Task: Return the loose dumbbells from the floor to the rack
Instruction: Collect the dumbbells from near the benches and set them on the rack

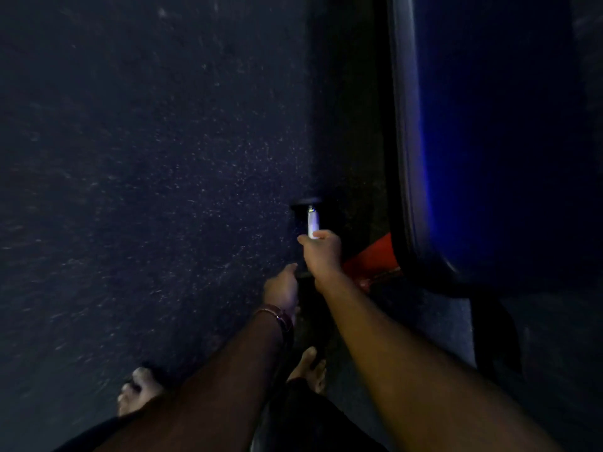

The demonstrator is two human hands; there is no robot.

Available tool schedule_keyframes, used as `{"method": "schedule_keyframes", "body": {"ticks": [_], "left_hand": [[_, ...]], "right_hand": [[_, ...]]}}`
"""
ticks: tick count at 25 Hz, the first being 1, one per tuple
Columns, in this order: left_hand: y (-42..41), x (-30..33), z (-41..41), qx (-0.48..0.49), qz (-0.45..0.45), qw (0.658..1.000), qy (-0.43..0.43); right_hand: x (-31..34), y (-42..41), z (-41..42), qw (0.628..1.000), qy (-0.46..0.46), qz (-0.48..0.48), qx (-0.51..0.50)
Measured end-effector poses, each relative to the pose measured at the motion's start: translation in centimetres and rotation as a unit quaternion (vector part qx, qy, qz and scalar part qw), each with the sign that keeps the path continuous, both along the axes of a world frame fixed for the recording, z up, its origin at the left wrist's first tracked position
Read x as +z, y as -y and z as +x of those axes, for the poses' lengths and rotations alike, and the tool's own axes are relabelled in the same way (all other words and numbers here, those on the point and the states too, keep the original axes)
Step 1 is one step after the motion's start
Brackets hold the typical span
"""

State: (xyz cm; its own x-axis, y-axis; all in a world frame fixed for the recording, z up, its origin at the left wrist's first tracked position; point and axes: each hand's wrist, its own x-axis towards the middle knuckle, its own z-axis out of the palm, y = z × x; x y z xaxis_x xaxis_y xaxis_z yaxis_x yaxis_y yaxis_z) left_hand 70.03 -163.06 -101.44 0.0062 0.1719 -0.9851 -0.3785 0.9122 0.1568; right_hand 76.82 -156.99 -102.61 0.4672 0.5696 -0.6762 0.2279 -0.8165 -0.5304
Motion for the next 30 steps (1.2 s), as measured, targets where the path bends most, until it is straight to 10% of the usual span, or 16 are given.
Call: {"method": "schedule_keyframes", "body": {"ticks": [8, 13, 30], "left_hand": [[-2.9, -11.5, 5.0, 0.104, -0.044, 0.993, 0.034], [-2.2, -7.6, 1.6, 0.125, -0.041, 0.991, -0.02], [-6.4, 40.6, -18.6, 0.356, 0.147, 0.923, -0.001]], "right_hand": [[-12.0, -4.4, 2.7, 0.999, 0.009, -0.049, -0.003], [-9.6, -3.8, -0.4, 0.997, -0.02, -0.037, -0.07], [42.8, -9.8, -23.3, 0.964, -0.061, 0.241, 0.091]]}}
